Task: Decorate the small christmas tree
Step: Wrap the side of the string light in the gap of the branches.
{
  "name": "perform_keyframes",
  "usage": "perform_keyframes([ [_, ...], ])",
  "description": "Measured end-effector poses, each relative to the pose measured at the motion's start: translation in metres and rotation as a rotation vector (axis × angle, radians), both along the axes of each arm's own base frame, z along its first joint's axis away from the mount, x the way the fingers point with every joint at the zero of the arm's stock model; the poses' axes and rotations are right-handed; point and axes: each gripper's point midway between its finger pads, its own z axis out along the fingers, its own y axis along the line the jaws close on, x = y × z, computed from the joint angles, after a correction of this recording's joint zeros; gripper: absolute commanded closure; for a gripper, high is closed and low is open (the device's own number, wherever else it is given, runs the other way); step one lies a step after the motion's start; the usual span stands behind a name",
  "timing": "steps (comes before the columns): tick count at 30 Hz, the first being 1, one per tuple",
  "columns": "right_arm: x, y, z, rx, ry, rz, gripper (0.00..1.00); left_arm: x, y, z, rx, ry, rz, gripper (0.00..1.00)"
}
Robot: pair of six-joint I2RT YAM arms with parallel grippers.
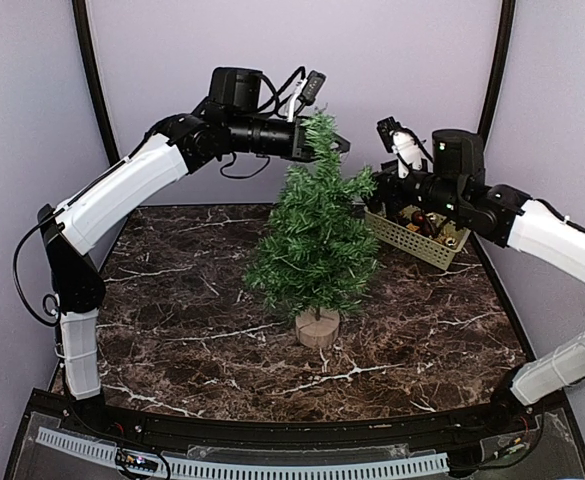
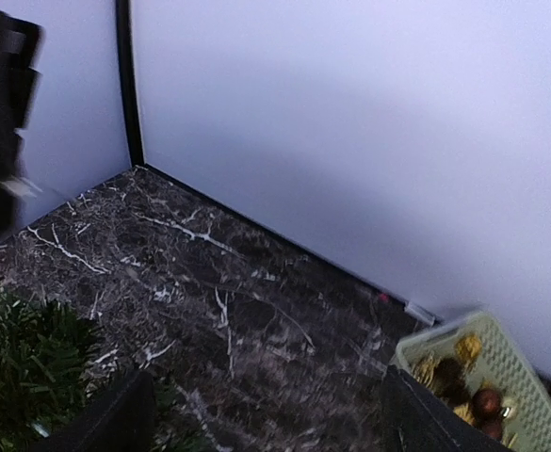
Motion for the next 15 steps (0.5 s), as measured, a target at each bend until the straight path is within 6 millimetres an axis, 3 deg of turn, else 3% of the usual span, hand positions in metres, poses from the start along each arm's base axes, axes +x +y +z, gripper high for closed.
perform_keyframes([
  [5,0.007,-0.046,-0.052,0.098,0.118,-0.09,0.01,-0.001,0.001,0.002,0.001,-0.012,-0.003,1.0],
  [15,0.025,-0.111,-0.114,0.285,0.26,-0.253,0.01,-0.002,0.001,0.003,0.001,-0.019,-0.007,1.0],
])
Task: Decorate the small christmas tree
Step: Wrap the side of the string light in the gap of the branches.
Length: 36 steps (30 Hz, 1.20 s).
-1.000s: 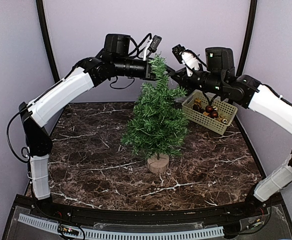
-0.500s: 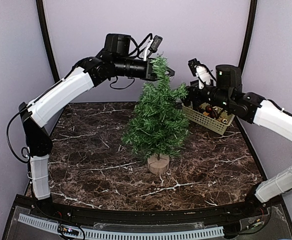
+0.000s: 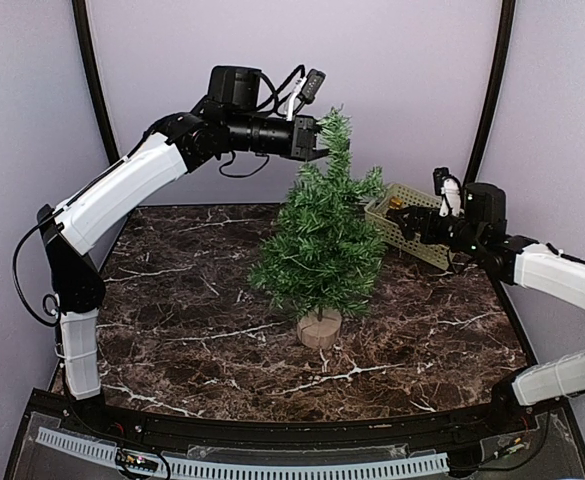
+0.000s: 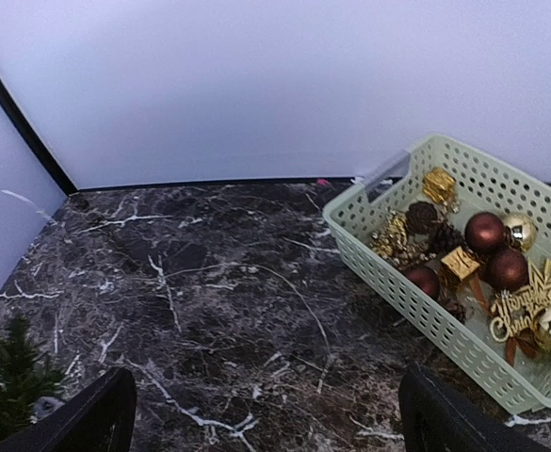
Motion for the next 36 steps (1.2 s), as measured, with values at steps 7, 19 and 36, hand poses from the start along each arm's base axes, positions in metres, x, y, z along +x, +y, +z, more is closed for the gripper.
perform_keyframes([
  [7,0.026,-0.018,-0.058,0.002,0.145,-0.075,0.06,0.0,0.0,0.0,0.001,0.001,0.0,1.0],
  [19,0.052,0.006,-0.119,-0.04,0.284,0.036,0.94,0.001,0.001,-0.002,0.01,-0.001,0.005,1.0],
  [36,0.043,0.025,0.207,0.112,-0.199,0.12,1.0,0.028,0.034,-0.027,0.108,-0.044,0.214,0.34],
])
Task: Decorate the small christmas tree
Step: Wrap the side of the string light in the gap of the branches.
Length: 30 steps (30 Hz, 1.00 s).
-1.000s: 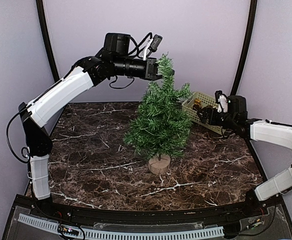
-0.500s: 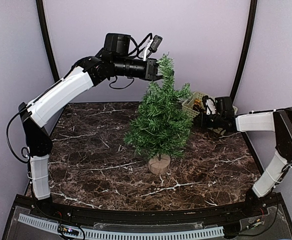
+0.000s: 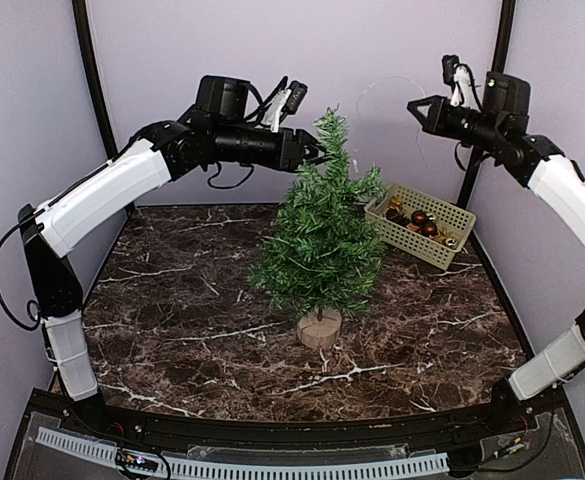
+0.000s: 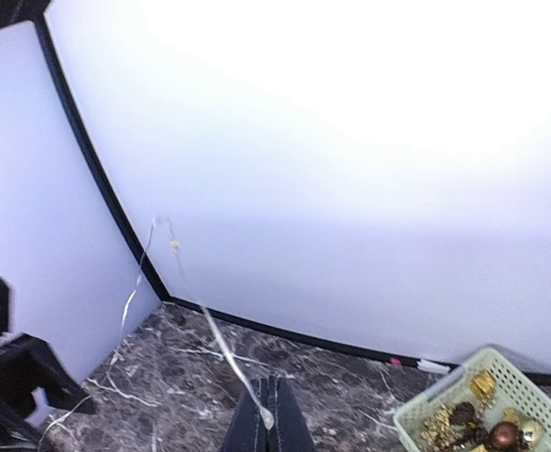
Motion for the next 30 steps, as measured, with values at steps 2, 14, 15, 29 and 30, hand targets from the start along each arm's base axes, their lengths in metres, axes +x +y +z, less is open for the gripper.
perform_keyframes([
  [2,-0.014,0.011,0.031,0.024,-0.04,0.035,1.0,0.003,0.012,-0.001,0.007,-0.004,0.029,0.23],
  [14,-0.046,0.104,0.073,0.058,-0.004,0.221,1.0,-0.01,0.079,0.063,-0.096,-0.182,0.072,0.08],
  [15,-0.046,0.109,0.074,0.056,-0.003,0.223,1.0,-0.015,0.078,0.069,-0.117,-0.189,0.053,0.08],
  [29,-0.046,0.129,0.057,0.015,0.038,0.217,1.0,-0.029,0.033,0.064,-0.262,-0.062,-0.184,0.01],
  [30,-0.046,0.129,0.057,0.013,0.036,0.216,1.0,-0.028,0.027,0.06,-0.258,-0.051,-0.191,0.02],
])
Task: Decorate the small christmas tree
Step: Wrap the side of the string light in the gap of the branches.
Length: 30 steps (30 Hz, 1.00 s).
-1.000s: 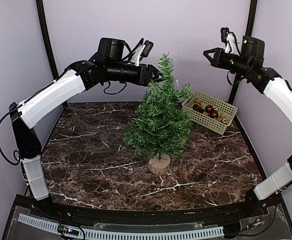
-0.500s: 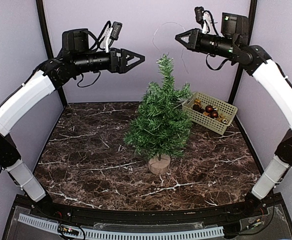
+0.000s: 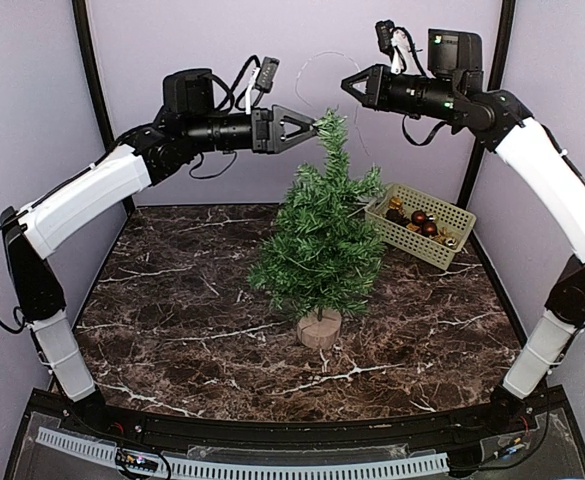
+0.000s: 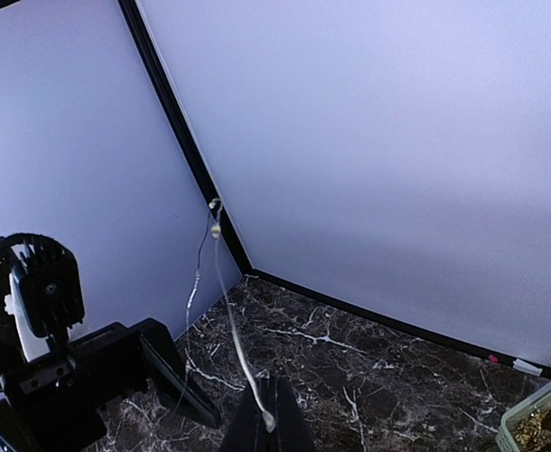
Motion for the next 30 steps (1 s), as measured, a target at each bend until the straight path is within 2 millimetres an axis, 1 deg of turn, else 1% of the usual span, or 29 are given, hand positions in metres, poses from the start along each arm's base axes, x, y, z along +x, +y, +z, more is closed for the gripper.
perform_keyframes([
  [2,0.0,0.0,0.0,-0.002,-0.003,-0.003,1.0,0.0,-0.013,-0.007,0.007,0.014,-0.021,0.06],
  [5,0.001,0.0,-0.001,-0.005,-0.003,-0.007,1.0,-0.003,-0.024,-0.016,0.016,0.042,-0.039,0.26],
  [6,0.001,-0.001,-0.003,-0.008,-0.001,-0.009,1.0,-0.004,-0.027,-0.018,0.015,0.054,-0.044,0.29],
  [7,0.001,-0.001,-0.004,-0.01,0.002,-0.009,1.0,-0.005,-0.028,-0.018,0.012,0.059,-0.046,0.36],
  [8,0.0,-0.001,-0.006,-0.013,0.004,-0.01,1.0,-0.005,-0.029,-0.016,0.007,0.062,-0.048,0.46],
  [9,0.0,-0.002,-0.007,-0.015,0.005,-0.011,1.0,-0.005,-0.029,-0.014,-0.002,0.065,-0.049,0.51],
  [10,0.0,-0.002,-0.007,-0.017,0.006,-0.013,1.0,-0.006,-0.029,-0.011,-0.012,0.064,-0.051,0.62],
  [11,-0.001,-0.003,-0.007,-0.018,0.004,-0.015,1.0,-0.006,-0.029,-0.008,-0.022,0.062,-0.056,0.67],
  [12,-0.001,-0.004,-0.007,-0.019,0.003,-0.017,1.0,-0.007,-0.029,-0.007,-0.029,0.063,-0.06,0.77],
  [13,-0.002,-0.005,-0.006,-0.019,0.0,-0.019,1.0,-0.007,-0.029,-0.005,-0.036,0.059,-0.064,0.81],
  [14,-0.003,-0.006,-0.006,-0.019,-0.001,-0.021,1.0,-0.008,-0.029,-0.003,-0.041,0.056,-0.066,0.88],
  [16,-0.005,-0.009,-0.005,-0.016,-0.005,-0.028,1.0,-0.007,-0.029,-0.002,-0.047,0.052,-0.067,0.94],
  [19,-0.01,-0.014,-0.006,-0.016,-0.005,-0.034,1.0,-0.004,-0.031,-0.001,-0.052,0.037,-0.063,0.99],
  [21,-0.016,-0.019,-0.003,-0.01,-0.011,-0.034,1.0,0.0,-0.034,-0.002,-0.055,0.028,-0.06,1.0],
  [25,-0.03,-0.028,0.011,0.014,-0.036,-0.029,1.0,0.012,-0.04,-0.009,-0.052,0.014,-0.032,1.0],
  [28,-0.043,-0.032,0.02,0.029,-0.053,-0.013,1.0,0.026,-0.043,-0.015,-0.042,-0.003,0.018,1.0],
  [30,-0.053,-0.033,0.024,0.036,-0.061,0.007,1.0,0.036,-0.041,-0.018,-0.037,-0.015,0.059,1.0],
])
